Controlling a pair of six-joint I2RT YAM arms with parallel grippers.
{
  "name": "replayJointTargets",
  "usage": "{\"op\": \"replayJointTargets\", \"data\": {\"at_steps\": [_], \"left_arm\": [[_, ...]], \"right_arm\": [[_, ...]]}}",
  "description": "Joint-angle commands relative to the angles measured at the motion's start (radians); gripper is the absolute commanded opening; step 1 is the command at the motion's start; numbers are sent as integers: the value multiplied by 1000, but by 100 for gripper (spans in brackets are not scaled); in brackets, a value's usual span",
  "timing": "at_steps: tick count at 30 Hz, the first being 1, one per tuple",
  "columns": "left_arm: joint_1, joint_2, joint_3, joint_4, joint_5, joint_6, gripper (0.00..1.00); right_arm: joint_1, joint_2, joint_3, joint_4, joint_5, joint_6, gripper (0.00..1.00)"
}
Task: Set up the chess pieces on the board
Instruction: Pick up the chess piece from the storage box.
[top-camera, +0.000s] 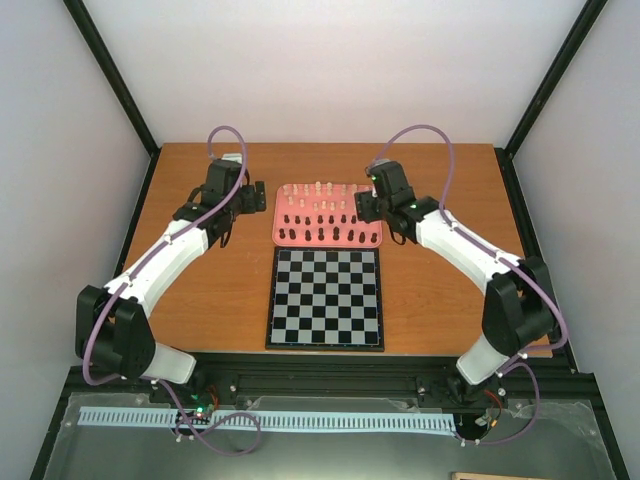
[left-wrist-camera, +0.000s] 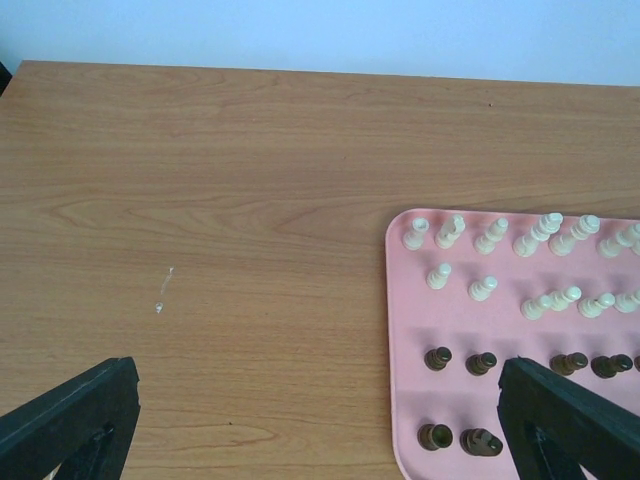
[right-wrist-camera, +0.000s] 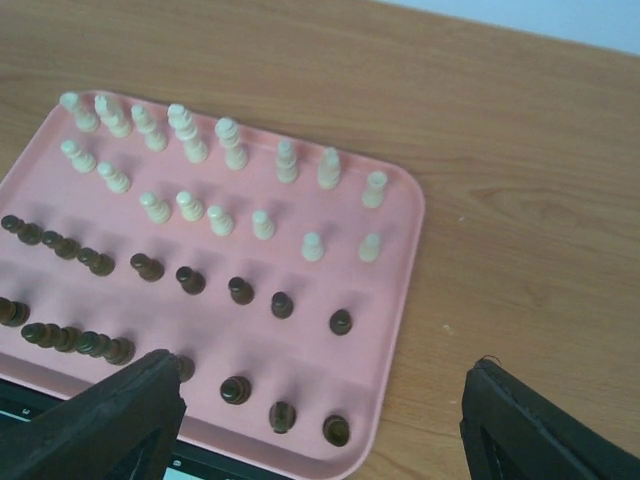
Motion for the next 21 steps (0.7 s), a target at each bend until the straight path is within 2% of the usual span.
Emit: {"op": "replayJointTargets", "data": {"at_steps": [1, 15, 21], "left_arm": [[2, -32, 1, 14, -6, -12, 100], [2, -28, -2, 31, 8, -15, 100], [2, -20, 2, 35, 8, -15, 100]], "right_arm": [[35, 55, 48, -26, -34, -8, 74], [170, 238, 199, -92, -124, -40, 51], [206, 283, 223, -116, -138, -47, 50]]}}
